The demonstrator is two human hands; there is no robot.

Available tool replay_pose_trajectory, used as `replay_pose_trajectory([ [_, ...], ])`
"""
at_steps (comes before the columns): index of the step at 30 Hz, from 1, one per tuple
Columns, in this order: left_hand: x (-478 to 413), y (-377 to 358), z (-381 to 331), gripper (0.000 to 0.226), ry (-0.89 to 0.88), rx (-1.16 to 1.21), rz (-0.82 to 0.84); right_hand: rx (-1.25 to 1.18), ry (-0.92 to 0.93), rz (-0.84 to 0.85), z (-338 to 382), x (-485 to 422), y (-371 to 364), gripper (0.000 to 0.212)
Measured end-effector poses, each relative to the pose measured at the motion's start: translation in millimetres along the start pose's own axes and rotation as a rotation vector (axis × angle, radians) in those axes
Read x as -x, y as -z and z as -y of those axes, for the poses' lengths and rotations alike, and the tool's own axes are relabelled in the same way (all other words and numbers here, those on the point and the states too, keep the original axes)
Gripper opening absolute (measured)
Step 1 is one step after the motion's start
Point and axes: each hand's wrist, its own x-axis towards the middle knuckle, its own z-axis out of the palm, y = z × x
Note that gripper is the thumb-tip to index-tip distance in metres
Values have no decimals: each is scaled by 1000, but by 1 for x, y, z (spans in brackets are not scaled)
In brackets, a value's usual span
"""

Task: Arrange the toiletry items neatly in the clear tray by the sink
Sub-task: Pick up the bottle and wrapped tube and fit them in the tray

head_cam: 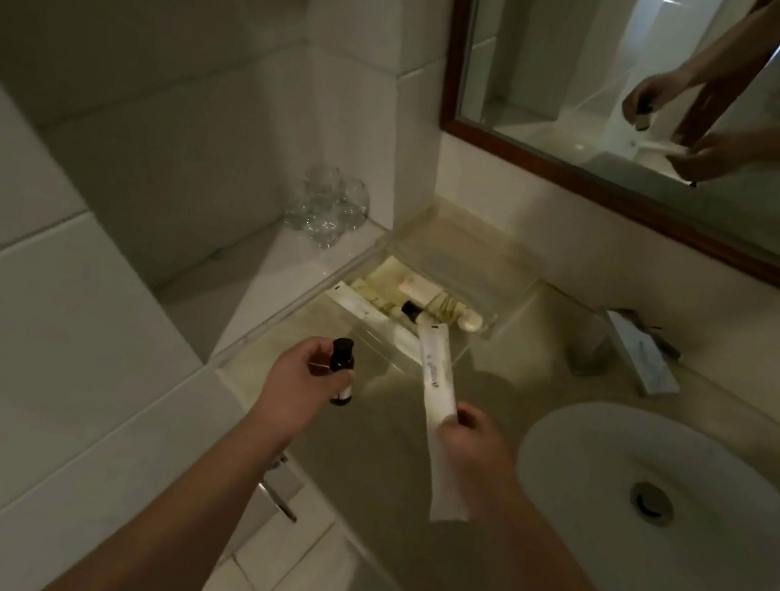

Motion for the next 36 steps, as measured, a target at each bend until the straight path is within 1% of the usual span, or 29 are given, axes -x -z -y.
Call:
replay_pose_trajectory([
  [2,-21,6,-2,23,-4,-8,-24,-43,-5,48,12,-16,-7,19],
  [3,-31,7,-3,23,-10,-4,-34,-42,0,66,16,-25,-9,25],
  [5,-48,9,-7,21,-4,5,-42,24,-5,86,24,-36,-11,37],
  [7,-65,9,-8,18,11,16,-38,36,-34,77,30,-47,-11,42],
  [10,-99,8,-2,19,60,-16,-29,14,-86,77,42,-66,-12,41],
  [14,-143,8,12,34,80,-37,69,64,-155,59,53,-91,-21,40],
  [18,-180,12,21,33,110,28,140,125,-172,23,67,-111,-33,36],
  [22,-206,18,26,25,99,-35,172,214,-141,-105,81,-140,-52,28],
  [25,-217,18,31,23,90,-42,229,360,-86,-154,91,-159,-62,27],
  [27,-223,18,34,26,96,-35,237,448,-55,-148,95,-170,-70,29],
  [30,-227,18,38,29,98,-14,241,600,9,-88,101,-182,-82,35],
  [33,-229,21,41,33,110,-14,247,673,29,-63,105,-189,-91,37],
  [36,-231,25,44,33,115,10,241,736,30,-67,106,-194,-96,40],
])
